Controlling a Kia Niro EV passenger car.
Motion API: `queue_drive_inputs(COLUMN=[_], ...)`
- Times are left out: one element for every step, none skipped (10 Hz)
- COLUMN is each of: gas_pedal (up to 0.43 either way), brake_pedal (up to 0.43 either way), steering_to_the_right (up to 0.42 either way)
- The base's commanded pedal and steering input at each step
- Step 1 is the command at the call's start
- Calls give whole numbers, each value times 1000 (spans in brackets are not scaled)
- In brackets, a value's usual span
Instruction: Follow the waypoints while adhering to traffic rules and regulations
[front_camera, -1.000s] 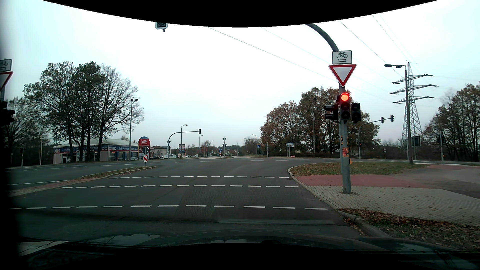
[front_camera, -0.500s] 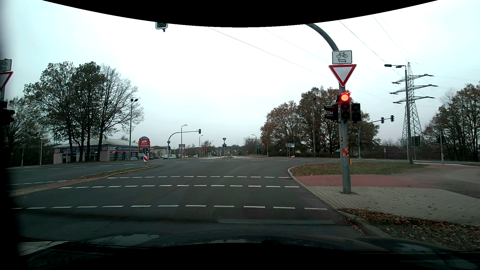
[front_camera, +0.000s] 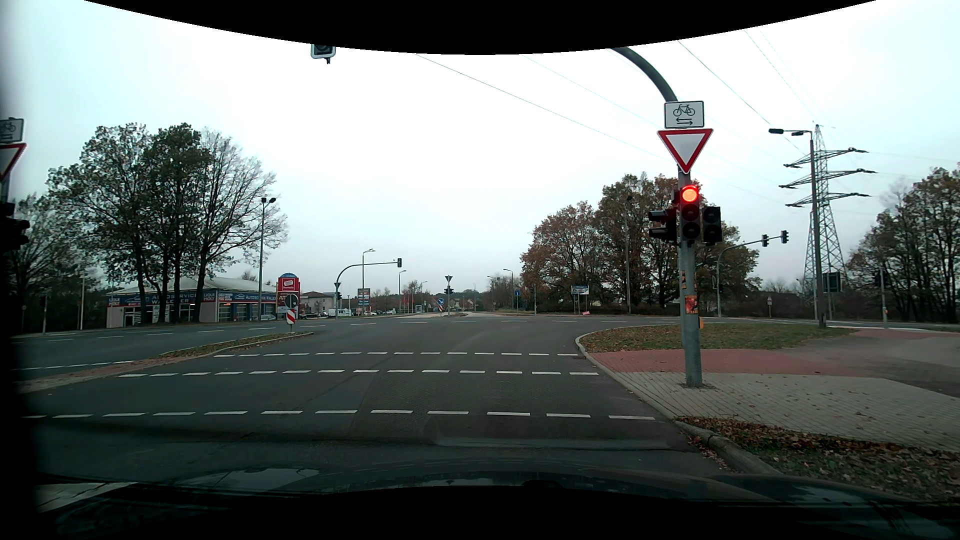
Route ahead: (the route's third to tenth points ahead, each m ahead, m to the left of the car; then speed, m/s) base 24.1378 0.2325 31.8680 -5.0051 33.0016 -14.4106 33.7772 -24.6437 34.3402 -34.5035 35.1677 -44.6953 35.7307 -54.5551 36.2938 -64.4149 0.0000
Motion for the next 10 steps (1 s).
queue_drive_inputs(gas_pedal=[0,0,0,0,0,0,0,0,39,197], brake_pedal=[366,360,360,311,0,0,0,0,0,0], steering_to_the_right=[4,4,3,4,4,4,4,4,4,4])
